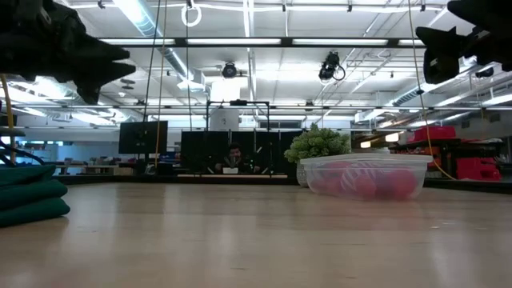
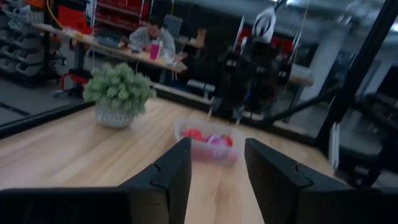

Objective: Pick and placing Produce into tupperware
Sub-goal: Return to Home Position

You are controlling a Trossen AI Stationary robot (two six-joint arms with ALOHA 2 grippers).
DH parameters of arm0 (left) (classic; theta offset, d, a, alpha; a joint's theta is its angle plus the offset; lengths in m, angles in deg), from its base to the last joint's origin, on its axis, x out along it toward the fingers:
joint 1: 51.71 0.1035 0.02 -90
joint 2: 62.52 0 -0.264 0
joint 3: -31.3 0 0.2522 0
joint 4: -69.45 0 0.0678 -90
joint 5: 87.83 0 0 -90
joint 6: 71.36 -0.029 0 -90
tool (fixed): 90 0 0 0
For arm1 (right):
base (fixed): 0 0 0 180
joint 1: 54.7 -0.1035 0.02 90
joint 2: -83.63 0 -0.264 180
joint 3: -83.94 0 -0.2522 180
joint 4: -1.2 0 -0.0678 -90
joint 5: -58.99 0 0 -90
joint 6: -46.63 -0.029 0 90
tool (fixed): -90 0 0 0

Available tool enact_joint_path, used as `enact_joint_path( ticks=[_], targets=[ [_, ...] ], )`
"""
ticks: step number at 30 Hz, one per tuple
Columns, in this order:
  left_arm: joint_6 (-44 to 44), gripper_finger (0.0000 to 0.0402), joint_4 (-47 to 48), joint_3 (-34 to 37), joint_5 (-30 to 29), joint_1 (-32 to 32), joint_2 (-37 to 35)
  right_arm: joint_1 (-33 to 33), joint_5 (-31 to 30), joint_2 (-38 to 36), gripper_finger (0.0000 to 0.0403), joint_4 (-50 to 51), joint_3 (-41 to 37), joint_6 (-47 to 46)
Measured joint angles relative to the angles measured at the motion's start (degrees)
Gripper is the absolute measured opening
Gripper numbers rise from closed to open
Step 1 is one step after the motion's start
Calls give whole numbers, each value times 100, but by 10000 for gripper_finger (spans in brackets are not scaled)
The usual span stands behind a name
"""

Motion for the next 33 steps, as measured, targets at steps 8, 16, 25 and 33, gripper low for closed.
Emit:
enact_joint_path(
  ticks=[8,16,25,33],
  targets=[
    [151,151,602,0,17,9,0,0,7,15,236,289,-1,-152],
    [351,145,673,0,14,9,0,0,7,15,236,284,-2,-167],
    [299,157,507,4,0,9,3,1,4,15,236,284,-2,-173],
    [297,149,460,4,1,9,3,2,4,15,236,284,-4,-174]
  ],
)
